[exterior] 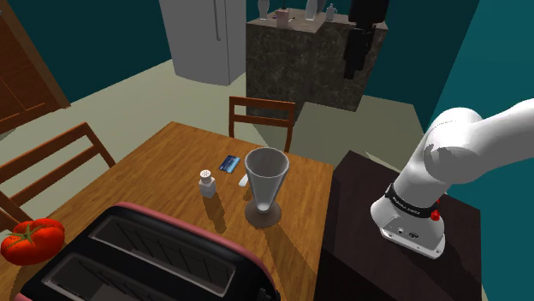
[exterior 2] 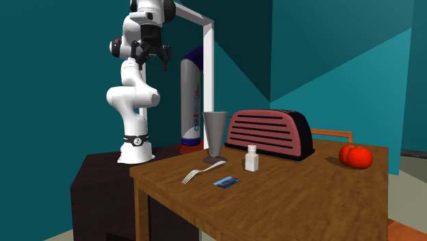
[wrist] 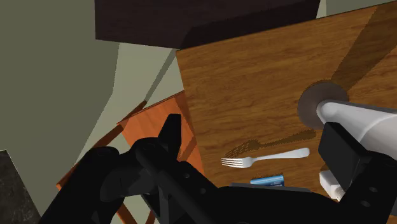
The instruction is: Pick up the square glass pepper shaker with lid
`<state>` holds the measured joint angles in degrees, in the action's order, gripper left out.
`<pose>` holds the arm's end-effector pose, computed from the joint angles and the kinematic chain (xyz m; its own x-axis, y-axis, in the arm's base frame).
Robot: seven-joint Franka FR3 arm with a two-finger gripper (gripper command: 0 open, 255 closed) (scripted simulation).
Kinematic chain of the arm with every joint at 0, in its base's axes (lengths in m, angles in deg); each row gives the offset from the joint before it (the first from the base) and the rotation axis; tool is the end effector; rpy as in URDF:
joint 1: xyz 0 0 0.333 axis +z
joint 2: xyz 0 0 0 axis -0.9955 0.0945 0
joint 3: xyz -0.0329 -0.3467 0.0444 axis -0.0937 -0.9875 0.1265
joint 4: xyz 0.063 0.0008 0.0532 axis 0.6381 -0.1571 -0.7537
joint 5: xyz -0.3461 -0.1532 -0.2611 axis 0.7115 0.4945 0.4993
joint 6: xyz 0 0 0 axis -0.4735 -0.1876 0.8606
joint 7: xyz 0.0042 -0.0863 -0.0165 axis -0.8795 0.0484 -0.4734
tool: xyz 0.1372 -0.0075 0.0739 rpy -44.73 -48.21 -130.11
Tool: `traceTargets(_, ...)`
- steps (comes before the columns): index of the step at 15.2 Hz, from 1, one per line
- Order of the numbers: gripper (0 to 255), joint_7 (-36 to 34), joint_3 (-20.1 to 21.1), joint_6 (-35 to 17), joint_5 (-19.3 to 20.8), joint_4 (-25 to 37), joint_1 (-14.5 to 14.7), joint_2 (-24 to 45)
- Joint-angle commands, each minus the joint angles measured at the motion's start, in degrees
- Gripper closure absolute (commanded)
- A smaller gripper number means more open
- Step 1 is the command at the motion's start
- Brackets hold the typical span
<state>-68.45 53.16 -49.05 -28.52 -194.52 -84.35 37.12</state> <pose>0.3255 0.0434 0.5675 0.9903 0.0869 -0.1085 0.0813 -0.9951 -0.0555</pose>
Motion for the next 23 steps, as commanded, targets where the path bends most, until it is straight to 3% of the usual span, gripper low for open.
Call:
traceTargets(1, 0, 0.0, 0.0, 0.0, 0.0, 0.0, 0.0, 0.0)
traceTargets(13, 0, -9.5, 11.2, -17.1, -3.9, 1.5, 2.1, 19.2)
traceTargets(23, 0, -19.3, 18.8, -27.8, 0.3, 10.9, 3.3, 40.6)
